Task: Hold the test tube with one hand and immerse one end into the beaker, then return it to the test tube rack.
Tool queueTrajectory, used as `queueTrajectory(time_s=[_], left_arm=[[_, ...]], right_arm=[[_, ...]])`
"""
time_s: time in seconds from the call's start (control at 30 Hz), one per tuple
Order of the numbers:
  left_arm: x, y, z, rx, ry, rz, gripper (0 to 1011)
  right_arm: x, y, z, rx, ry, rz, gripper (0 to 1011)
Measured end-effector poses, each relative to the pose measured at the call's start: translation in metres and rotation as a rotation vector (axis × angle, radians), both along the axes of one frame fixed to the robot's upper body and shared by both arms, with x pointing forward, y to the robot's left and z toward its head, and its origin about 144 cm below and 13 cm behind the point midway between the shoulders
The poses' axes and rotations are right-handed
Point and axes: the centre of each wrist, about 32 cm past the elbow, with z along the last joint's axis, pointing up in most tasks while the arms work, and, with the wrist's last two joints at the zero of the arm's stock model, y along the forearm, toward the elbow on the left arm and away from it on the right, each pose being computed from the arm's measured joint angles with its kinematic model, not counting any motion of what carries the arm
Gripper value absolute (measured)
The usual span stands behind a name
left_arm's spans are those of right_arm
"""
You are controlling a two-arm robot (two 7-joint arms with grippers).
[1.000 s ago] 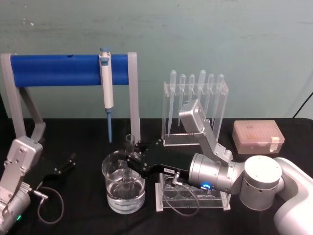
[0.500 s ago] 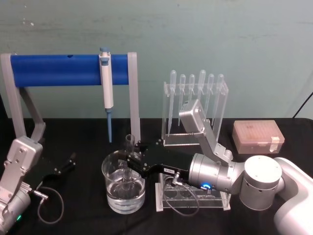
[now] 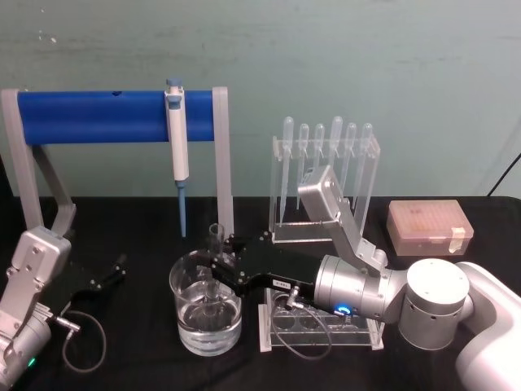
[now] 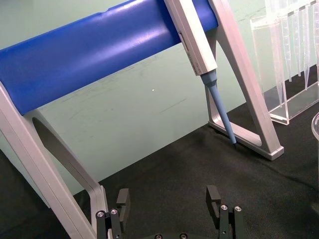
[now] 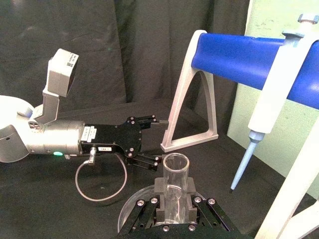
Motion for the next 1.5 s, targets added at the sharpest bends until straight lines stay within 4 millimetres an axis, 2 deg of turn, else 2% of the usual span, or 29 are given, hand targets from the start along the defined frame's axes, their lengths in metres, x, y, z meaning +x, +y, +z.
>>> queueTrajectory(time_s=[0.47,0.7,1.37,1.5], left_arm=[[0.000,0.000,0.000,0.000,0.000,0.000,1000],[0.000,0.000,0.000,0.000,0.000,0.000,1000],[0.000,0.000,0.000,0.000,0.000,0.000,1000],[0.000,0.000,0.000,0.000,0.000,0.000,1000]], right_arm=[[0.000,0.000,0.001,-0.003,0.005,-0.001,229],[0.000,0.001,0.009,-0.002,0.006,0.007,229],[-0.004,-0.005,0.060,0.012,-0.004,0.010,229],[-0.005,-0.008,0.076,0.021,-0.015,0.010,229]])
